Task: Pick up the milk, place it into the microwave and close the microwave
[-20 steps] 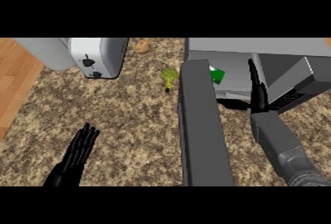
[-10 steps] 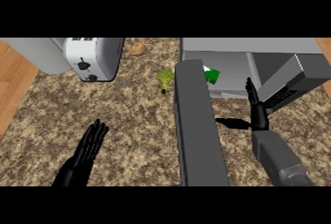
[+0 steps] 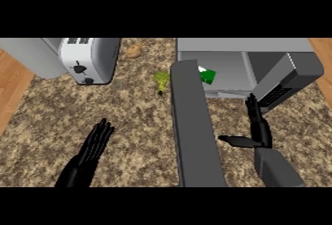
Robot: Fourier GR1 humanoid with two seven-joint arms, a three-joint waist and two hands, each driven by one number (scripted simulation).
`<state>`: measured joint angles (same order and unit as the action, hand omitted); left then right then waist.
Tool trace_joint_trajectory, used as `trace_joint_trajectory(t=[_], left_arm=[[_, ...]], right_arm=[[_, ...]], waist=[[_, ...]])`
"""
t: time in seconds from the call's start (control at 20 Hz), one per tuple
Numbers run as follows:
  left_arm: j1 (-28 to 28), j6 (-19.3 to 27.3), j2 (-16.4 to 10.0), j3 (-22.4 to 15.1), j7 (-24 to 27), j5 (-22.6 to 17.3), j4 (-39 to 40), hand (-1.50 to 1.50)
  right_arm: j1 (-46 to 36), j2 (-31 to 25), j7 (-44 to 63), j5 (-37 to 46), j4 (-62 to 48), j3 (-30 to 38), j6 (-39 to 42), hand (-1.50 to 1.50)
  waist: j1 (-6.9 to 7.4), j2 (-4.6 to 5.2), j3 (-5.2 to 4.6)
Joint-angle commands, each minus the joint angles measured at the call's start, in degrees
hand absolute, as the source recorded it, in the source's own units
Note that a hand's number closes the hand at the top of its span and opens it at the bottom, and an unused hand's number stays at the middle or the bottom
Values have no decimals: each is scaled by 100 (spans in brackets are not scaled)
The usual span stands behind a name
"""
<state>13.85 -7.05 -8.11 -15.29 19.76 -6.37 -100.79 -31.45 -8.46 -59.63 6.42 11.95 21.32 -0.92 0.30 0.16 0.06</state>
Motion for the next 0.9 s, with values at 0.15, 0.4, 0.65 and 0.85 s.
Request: trace_joint_trajectory(t=[0.15,0.4,0.65,0.85], left_arm=[[-275,-369,-280,-125,-255,178,339,150],[-609,-162,-202,-310,-372,734,684,150],[-684,-223,-398,-862,-271,1537,868,150],[-955,-152,-137,-1310,-371,2019,1377,150]], right_arm=[[874,28,-689,-217,556,-110,1358,-150],[1472,-37,-622,-444,1389,-205,1693,-150],[2113,-94,-141,-618,2461,-419,1805,-150],[2813,-146,236,-817,3428,-602,2015,-150]], waist=[[-102,-34,-8],[-164,-46,-12],[-255,-79,-22],[-266,-68,-24]])
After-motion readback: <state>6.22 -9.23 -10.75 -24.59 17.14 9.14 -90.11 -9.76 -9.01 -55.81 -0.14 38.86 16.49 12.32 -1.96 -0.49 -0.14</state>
